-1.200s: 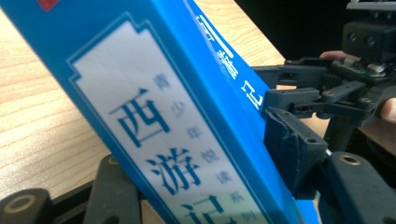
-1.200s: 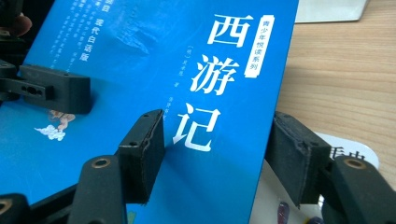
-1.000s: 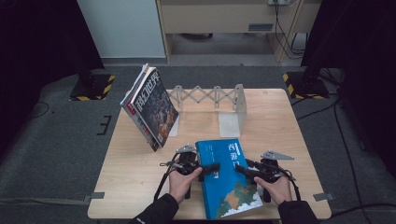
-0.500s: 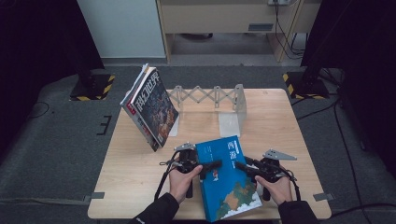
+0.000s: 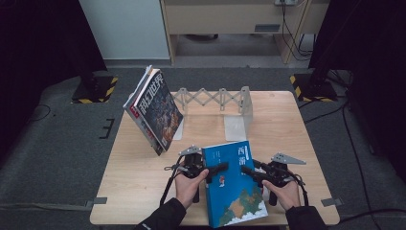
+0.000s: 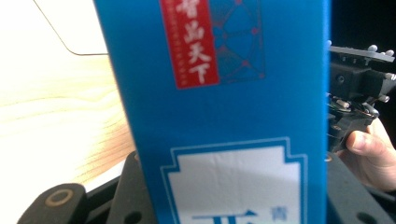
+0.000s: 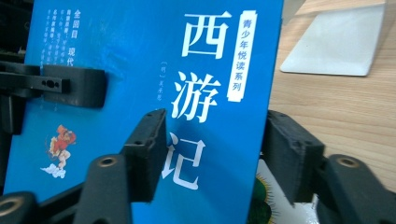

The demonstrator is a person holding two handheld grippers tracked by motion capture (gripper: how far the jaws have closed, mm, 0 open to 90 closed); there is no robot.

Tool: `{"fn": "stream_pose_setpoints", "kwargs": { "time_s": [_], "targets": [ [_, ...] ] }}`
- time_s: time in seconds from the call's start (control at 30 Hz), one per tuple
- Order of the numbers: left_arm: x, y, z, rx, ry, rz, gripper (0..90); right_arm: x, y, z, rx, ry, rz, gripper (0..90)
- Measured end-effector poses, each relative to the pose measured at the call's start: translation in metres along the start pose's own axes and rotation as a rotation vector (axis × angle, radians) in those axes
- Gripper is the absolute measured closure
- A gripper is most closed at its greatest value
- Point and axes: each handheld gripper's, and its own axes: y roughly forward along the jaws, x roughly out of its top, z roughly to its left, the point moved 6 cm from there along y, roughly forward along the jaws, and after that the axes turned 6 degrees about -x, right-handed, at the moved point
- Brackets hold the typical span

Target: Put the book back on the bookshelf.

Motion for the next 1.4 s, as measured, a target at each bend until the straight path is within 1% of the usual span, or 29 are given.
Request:
{"fn": "stream_pose_setpoints", "kwargs": {
  "time_s": [0.1,0.3,0.4,0.57,0.63,0.73,0.83,0.87,0.93,1.07,1.13,1.17,1.2,1.27,1.4],
  "targets": [
    [0.0,0.001,0.0,-0.003,0.003,0.001,56.3,0.0,-0.001,-0.001,-0.002,0.013,-0.009,46.1],
    [0.0,0.004,0.0,-0.007,0.002,-0.003,54.1,0.001,-0.001,-0.002,-0.003,0.01,-0.01,46.6],
    [0.001,0.006,0.001,-0.009,-0.006,-0.001,53.1,0.001,-0.001,-0.002,-0.004,0.004,-0.008,46.6],
    [0.002,0.007,0.003,-0.013,-0.016,0.006,53.9,0.001,-0.002,-0.003,-0.01,-0.003,-0.004,46.8],
    [0.002,0.007,0.003,-0.01,-0.032,0.003,56.3,0.001,-0.002,-0.003,-0.008,-0.005,-0.004,46.8],
    [0.003,0.006,0.001,-0.014,-0.032,0.002,58.1,0.003,-0.003,-0.003,-0.002,-0.013,-0.01,47.4],
    [0.007,0.003,-0.001,-0.016,-0.02,0.01,58.9,0.005,-0.004,-0.003,0.011,-0.02,-0.022,47.4],
    [0.009,0.002,-0.003,-0.018,-0.011,0.013,59.2,0.005,-0.004,-0.002,0.018,-0.021,-0.031,47.3],
    [0.012,-0.001,-0.006,-0.026,-0.005,0.011,59.7,0.007,-0.004,-0.001,0.034,-0.022,-0.041,46.6],
    [0.02,-0.008,-0.018,-0.042,0.036,0.005,60.5,0.012,-0.008,0.002,0.082,0.004,-0.071,42.2],
    [0.024,-0.012,-0.024,-0.049,0.06,0.002,60.6,0.015,-0.011,0.001,0.097,0.016,-0.088,41.1],
    [0.026,-0.013,-0.026,-0.05,0.064,0.003,60.6,0.016,-0.013,0.001,0.105,0.021,-0.101,40.2],
    [0.029,-0.016,-0.028,-0.05,0.077,0.001,60.6,0.018,-0.014,0.001,0.107,0.024,-0.111,39.9],
    [0.032,-0.02,-0.03,-0.047,0.089,-0.006,60.6,0.02,-0.017,-0.001,0.102,0.03,-0.127,37.8],
    [0.039,-0.029,-0.033,-0.042,0.101,-0.023,60.6,0.022,-0.021,-0.007,0.069,0.026,-0.142,36.6]
  ]
}}
